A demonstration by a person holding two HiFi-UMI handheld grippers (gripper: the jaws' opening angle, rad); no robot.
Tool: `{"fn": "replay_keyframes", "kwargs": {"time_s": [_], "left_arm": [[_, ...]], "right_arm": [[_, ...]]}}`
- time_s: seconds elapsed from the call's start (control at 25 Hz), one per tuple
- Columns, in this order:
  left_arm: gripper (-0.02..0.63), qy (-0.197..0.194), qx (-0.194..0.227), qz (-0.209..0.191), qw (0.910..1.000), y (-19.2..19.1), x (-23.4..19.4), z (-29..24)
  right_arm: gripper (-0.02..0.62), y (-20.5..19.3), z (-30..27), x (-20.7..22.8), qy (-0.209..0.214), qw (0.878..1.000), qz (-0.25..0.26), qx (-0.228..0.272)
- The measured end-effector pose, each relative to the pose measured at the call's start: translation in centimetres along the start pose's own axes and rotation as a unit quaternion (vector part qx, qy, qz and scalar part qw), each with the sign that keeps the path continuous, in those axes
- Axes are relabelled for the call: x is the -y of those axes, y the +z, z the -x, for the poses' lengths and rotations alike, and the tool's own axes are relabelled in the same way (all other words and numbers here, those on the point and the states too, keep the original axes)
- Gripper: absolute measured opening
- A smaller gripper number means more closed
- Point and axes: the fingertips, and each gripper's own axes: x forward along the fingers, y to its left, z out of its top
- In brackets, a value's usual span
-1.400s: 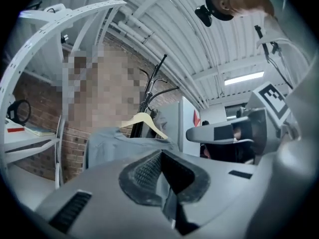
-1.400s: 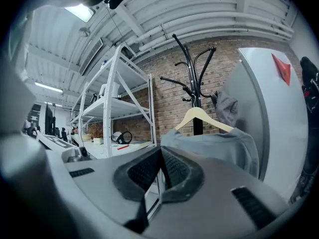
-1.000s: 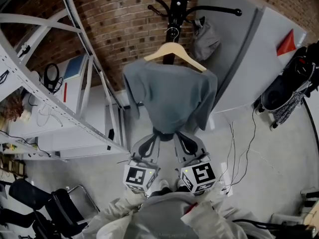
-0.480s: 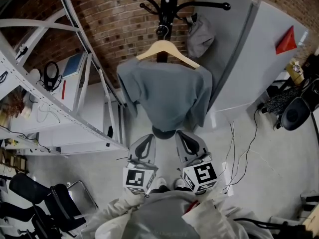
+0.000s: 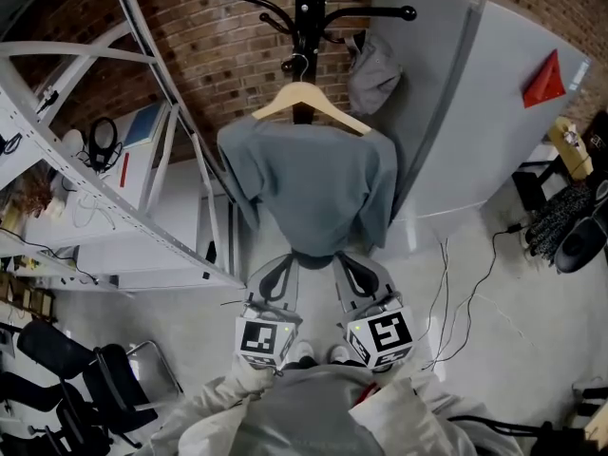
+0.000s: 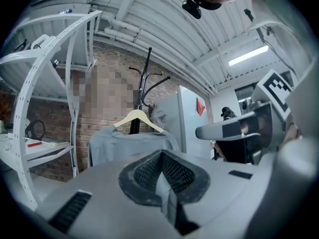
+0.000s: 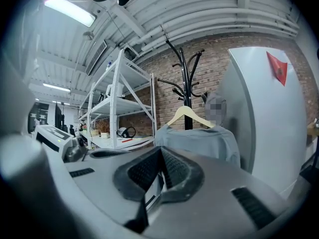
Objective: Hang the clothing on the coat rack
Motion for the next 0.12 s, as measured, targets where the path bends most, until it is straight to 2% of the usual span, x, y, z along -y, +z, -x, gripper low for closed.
{"fn": "replay_keyframes", "kwargs": {"time_s": [0.12], "left_arm": [[0.009, 0.004, -0.006, 0.002, 1.0, 0.29, 0.68, -0.41]], "right_arm": [[0.025, -0.18, 0.34, 0.51, 0.005, 1.0, -0.001, -0.001]]}}
